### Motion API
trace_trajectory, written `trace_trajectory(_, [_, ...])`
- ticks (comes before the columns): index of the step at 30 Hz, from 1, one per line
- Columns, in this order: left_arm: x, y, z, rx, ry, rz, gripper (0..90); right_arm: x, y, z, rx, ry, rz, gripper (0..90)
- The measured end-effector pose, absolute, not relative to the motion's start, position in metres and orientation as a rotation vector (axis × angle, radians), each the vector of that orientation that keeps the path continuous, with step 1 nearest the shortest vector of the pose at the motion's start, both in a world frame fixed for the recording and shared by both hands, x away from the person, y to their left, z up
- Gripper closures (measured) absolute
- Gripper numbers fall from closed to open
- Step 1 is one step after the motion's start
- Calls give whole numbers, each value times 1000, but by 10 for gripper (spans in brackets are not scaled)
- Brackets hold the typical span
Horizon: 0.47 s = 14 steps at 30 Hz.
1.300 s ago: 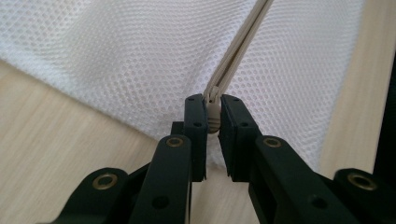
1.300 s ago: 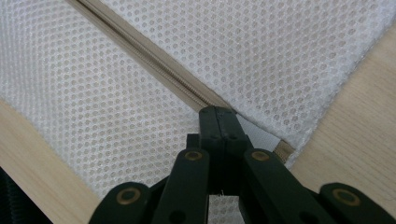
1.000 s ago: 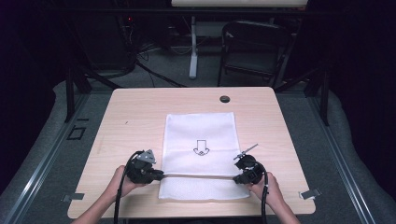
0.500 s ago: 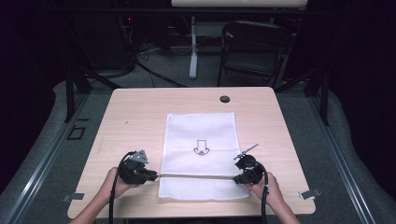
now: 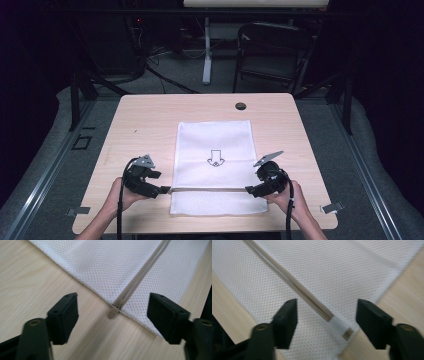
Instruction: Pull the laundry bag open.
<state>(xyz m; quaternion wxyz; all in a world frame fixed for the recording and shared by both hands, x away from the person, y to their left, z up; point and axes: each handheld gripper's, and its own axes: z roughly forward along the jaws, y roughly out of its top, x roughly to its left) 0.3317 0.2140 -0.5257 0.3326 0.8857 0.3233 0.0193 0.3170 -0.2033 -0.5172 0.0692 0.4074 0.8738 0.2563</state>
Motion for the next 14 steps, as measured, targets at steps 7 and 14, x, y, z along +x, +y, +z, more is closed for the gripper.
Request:
trace_trajectory(7, [331, 231, -514, 2270, 982, 183, 98, 312, -239, -504, 1249, 2501, 716, 0])
trace_trajectory(14, [336, 247, -516, 2212, 1099, 260, 38, 313, -272, -509, 1321, 2429, 711, 0])
